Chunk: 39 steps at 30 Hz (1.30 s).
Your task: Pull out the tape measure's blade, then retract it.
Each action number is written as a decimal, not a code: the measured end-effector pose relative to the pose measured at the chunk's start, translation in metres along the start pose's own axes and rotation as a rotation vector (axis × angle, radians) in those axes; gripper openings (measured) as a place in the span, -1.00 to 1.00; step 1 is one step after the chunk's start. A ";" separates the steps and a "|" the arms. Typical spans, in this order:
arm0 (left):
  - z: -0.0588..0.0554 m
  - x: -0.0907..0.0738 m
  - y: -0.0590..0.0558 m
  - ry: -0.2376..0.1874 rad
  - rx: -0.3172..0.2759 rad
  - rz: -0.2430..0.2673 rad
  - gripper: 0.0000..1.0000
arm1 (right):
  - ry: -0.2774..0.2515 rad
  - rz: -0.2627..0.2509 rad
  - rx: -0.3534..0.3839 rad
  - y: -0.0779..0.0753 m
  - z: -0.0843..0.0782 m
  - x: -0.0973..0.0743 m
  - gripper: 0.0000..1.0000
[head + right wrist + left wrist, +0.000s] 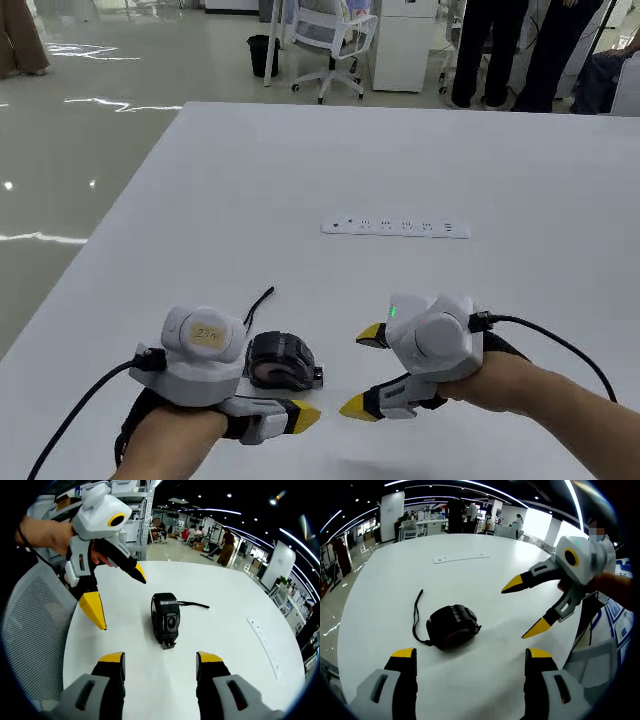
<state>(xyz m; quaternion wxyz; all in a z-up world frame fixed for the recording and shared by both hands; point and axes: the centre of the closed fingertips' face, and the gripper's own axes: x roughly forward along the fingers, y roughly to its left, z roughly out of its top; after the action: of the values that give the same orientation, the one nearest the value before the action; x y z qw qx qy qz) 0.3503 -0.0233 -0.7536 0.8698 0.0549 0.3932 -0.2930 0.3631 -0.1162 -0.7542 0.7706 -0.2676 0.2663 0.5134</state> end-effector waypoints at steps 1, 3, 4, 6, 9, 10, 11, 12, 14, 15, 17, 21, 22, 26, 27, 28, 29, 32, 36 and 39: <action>0.000 -0.002 -0.001 -0.004 0.010 -0.007 0.74 | -0.001 -0.006 0.007 0.000 0.000 -0.003 0.17; 0.001 -0.005 -0.004 -0.009 0.027 -0.020 0.76 | 0.001 -0.020 0.021 0.001 -0.001 -0.007 0.21; 0.002 -0.006 -0.004 -0.010 0.032 -0.021 0.78 | 0.001 -0.021 0.024 0.002 -0.001 -0.009 0.23; 0.002 -0.009 -0.004 -0.013 0.045 -0.028 0.80 | -0.001 -0.032 0.038 0.003 -0.002 -0.014 0.26; 0.001 -0.012 -0.006 -0.016 0.061 -0.042 0.84 | -0.003 -0.050 0.060 0.005 -0.004 -0.021 0.30; 0.001 -0.014 -0.007 -0.014 0.067 -0.045 0.85 | -0.002 -0.053 0.066 0.006 -0.005 -0.023 0.33; 0.000 -0.015 -0.007 -0.011 0.077 -0.049 0.86 | 0.000 -0.061 0.072 0.007 -0.006 -0.026 0.34; -0.001 -0.016 -0.007 -0.008 0.084 -0.052 0.87 | 0.000 -0.065 0.075 0.007 -0.006 -0.028 0.36; -0.001 -0.020 -0.008 -0.010 0.109 -0.060 0.89 | -0.007 -0.081 0.098 0.007 -0.007 -0.033 0.38; -0.002 -0.021 -0.008 -0.011 0.114 -0.063 0.90 | -0.009 -0.086 0.105 0.007 -0.007 -0.036 0.41; -0.002 -0.025 -0.008 -0.016 0.117 -0.068 0.91 | -0.014 -0.107 0.124 0.006 -0.009 -0.042 0.43; -0.003 -0.031 -0.005 -0.035 0.123 -0.068 0.92 | -0.021 -0.128 0.146 0.007 -0.011 -0.051 0.47; -0.004 -0.033 -0.004 -0.037 0.127 -0.067 0.92 | -0.027 -0.137 0.156 0.007 -0.011 -0.054 0.47; -0.006 -0.040 0.001 -0.044 0.135 -0.064 0.95 | -0.038 -0.159 0.186 0.008 -0.012 -0.063 0.52; -0.006 -0.041 0.001 -0.045 0.136 -0.064 0.96 | -0.039 -0.161 0.191 0.008 -0.013 -0.065 0.54; -0.006 -0.042 0.002 -0.046 0.138 -0.064 0.96 | -0.039 -0.164 0.196 0.009 -0.013 -0.066 0.56; -0.006 -0.044 0.003 -0.049 0.140 -0.064 0.97 | -0.041 -0.171 0.205 0.009 -0.014 -0.069 0.58; -0.006 -0.048 0.003 -0.055 0.147 -0.070 0.98 | -0.054 -0.191 0.225 0.008 -0.015 -0.076 0.59; -0.007 -0.053 0.002 -0.059 0.174 -0.077 0.98 | -0.078 -0.214 0.265 0.008 -0.016 -0.086 0.64; -0.008 -0.058 0.002 -0.058 0.191 -0.085 0.98 | -0.088 -0.225 0.275 0.011 -0.017 -0.094 0.66</action>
<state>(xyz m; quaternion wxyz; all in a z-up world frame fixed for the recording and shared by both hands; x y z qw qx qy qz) 0.3167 0.0081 -0.7178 0.8585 0.1124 0.3399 -0.3672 0.3198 -0.1853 -0.7039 0.8634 -0.1653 0.2684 0.3939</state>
